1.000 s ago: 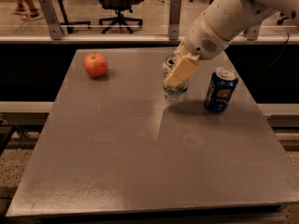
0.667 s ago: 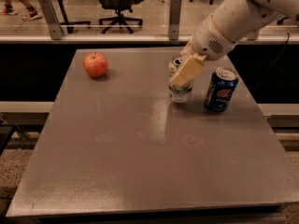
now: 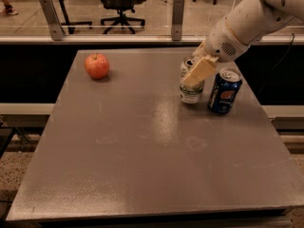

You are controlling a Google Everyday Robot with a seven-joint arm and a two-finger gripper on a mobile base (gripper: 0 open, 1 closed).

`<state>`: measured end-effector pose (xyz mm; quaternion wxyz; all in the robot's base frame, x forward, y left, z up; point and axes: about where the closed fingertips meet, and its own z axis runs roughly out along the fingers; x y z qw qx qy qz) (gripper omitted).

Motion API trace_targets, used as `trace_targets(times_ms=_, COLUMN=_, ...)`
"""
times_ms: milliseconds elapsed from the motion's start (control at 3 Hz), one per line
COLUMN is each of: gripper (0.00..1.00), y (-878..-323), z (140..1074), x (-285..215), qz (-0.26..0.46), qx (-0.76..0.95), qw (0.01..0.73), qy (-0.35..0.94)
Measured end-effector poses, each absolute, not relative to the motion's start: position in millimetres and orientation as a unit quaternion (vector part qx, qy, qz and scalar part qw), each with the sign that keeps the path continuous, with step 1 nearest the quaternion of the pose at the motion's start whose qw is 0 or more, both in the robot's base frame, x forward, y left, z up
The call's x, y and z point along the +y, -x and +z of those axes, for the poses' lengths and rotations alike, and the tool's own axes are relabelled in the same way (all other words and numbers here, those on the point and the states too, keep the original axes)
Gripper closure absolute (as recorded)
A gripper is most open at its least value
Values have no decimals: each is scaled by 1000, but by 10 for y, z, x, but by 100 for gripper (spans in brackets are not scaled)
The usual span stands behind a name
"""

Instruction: Move 7up can near pepsi can

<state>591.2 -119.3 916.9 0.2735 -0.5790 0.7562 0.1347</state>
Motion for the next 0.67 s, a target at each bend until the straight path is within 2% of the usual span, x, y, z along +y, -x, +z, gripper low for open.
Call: trace_targets(times_ms=667, gripper=18, y=-5956, z=9057, x=-1276, qz=135, qx=761, qw=276, qy=571)
